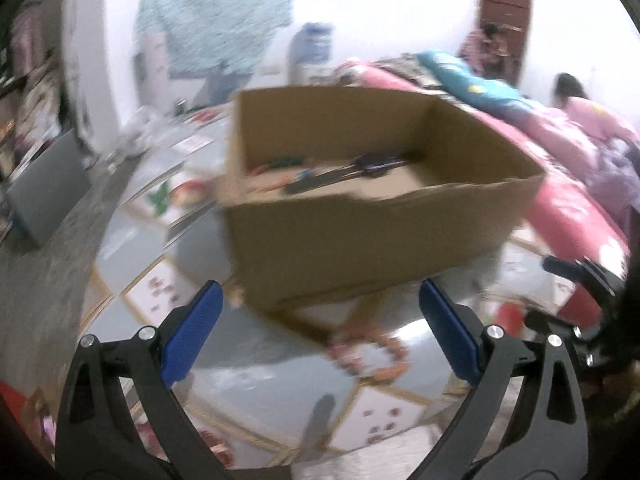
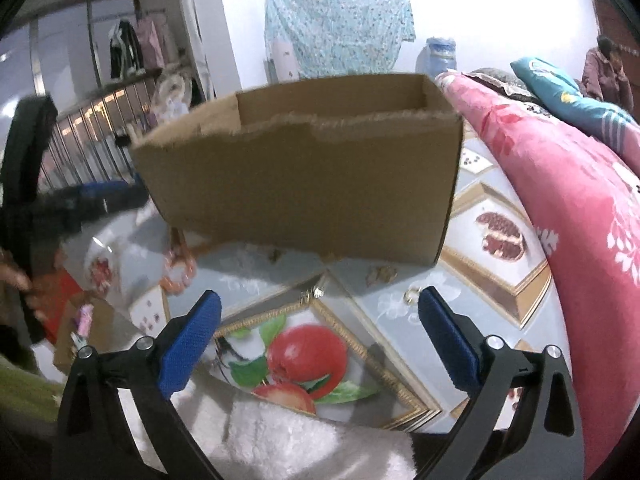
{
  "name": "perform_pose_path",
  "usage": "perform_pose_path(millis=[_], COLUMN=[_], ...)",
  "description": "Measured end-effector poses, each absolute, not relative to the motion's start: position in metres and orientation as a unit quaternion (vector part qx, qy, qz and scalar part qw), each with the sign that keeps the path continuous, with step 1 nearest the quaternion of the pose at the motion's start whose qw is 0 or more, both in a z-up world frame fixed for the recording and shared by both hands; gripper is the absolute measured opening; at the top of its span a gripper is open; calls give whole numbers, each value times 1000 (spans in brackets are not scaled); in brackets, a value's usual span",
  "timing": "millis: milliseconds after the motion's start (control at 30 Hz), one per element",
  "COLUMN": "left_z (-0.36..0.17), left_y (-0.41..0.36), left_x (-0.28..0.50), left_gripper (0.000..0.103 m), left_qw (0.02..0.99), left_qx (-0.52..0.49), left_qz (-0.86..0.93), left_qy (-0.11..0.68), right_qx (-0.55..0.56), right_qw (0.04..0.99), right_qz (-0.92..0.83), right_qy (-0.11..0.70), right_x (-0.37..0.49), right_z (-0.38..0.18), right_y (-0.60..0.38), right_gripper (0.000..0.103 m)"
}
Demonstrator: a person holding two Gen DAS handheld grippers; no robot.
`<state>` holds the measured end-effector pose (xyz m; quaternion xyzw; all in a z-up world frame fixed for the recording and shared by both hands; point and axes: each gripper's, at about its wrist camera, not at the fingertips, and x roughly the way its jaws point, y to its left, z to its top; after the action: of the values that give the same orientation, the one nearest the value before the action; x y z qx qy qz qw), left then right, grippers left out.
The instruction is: Organize jewelry
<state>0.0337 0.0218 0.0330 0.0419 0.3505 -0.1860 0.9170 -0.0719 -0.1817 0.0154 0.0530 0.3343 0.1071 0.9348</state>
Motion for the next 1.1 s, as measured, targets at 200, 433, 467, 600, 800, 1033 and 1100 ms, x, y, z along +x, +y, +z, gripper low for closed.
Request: perform_pose_path(millis=[200, 433, 467, 600, 800, 1033, 1100], left_z=[23, -2, -5, -15, -22, -28, -29], left_y=[-25, -70, -72, -77, -78, -79, -79], left_x=[28, 28, 29, 34, 45, 54, 56], left_gripper=[75, 47, 45, 31, 26, 17, 16], left_qw=[898, 873, 871, 864, 854, 846, 845], left_qx=[89, 163, 169, 186, 201, 193, 186], left_qz=[-248, -278, -278, -283, -300, -316, -319], left_qy=[352, 366, 367, 374, 375, 384, 387], right_qx=[95, 90, 90, 94, 104, 112, 113], right_qw=[925, 917, 917, 912, 907, 901, 899], right_qz=[123, 136, 138, 149, 156, 160, 160], right_qy=[346, 363, 364, 369, 378, 388, 390], right_x=[-63, -55, -55, -53, -49, -46, -44], right_z=[18, 11, 11, 10, 6, 0, -1], right_y=[-195, -190, -189, -187, -187, -187, -188], right_gripper=[69, 54, 53, 48, 48, 48, 48])
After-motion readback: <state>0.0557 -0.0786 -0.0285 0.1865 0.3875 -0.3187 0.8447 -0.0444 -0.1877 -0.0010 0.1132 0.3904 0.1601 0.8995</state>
